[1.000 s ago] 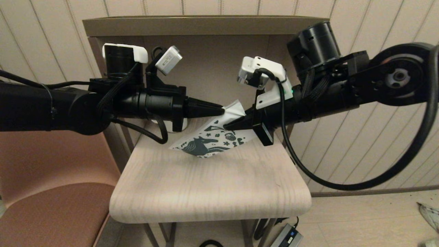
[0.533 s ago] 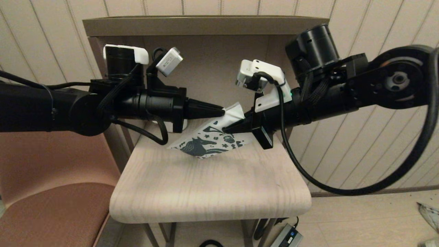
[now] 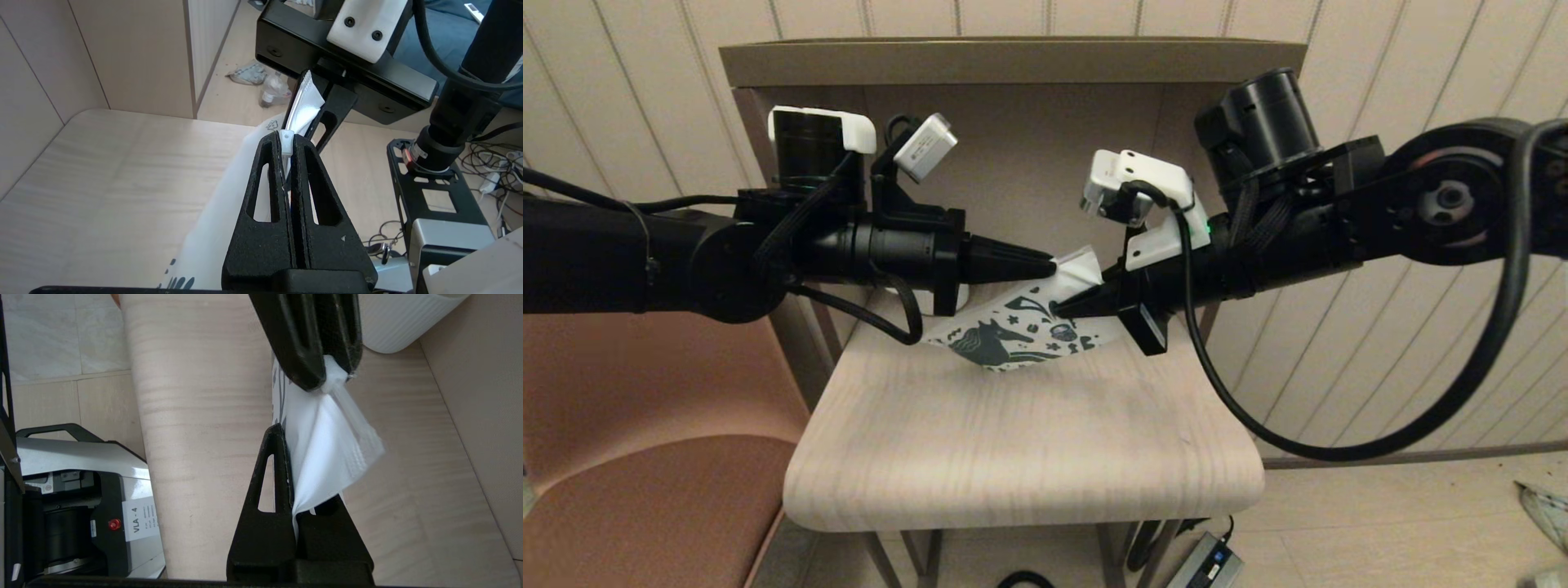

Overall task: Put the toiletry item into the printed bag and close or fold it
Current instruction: Hand it to the other hand

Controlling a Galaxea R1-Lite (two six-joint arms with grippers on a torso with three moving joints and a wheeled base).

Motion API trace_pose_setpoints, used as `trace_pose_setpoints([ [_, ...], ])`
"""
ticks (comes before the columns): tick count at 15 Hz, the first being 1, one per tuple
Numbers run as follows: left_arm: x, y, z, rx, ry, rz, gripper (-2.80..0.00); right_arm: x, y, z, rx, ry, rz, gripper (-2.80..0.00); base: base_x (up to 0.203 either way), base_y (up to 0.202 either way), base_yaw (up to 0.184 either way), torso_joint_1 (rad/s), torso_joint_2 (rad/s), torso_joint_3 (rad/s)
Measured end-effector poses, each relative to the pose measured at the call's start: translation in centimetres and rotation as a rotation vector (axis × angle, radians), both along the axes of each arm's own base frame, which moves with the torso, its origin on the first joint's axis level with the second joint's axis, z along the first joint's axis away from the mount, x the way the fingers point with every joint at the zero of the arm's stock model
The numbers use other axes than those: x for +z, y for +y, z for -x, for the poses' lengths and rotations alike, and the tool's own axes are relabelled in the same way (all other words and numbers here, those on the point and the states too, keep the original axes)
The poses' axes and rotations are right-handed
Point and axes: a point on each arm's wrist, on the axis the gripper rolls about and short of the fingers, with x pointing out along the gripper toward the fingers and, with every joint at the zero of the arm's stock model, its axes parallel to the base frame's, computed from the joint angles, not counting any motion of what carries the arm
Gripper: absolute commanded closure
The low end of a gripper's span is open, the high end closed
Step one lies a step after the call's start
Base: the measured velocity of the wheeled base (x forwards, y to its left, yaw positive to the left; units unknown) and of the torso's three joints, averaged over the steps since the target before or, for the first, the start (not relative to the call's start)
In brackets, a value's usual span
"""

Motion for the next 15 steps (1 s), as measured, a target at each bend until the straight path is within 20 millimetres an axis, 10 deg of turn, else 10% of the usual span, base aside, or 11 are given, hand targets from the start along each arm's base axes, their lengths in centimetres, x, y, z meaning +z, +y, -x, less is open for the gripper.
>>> trace_pose_setpoints([
  [14, -1.7, -2.0, 0.1, -0.048, 0.037, -0.021, 0.00, 0.2, -0.5, 0.1, -0.083, -0.068, 0.074, 0.00, 0.000, 0.000, 0.000, 0.000, 0.00, 0.000],
  [15, -1.8, -2.0, 0.1, -0.050, 0.039, -0.022, 0.00, 0.2, -0.5, 0.1, -0.089, -0.067, 0.080, -2.80, 0.000, 0.000, 0.000, 0.000, 0.00, 0.000],
])
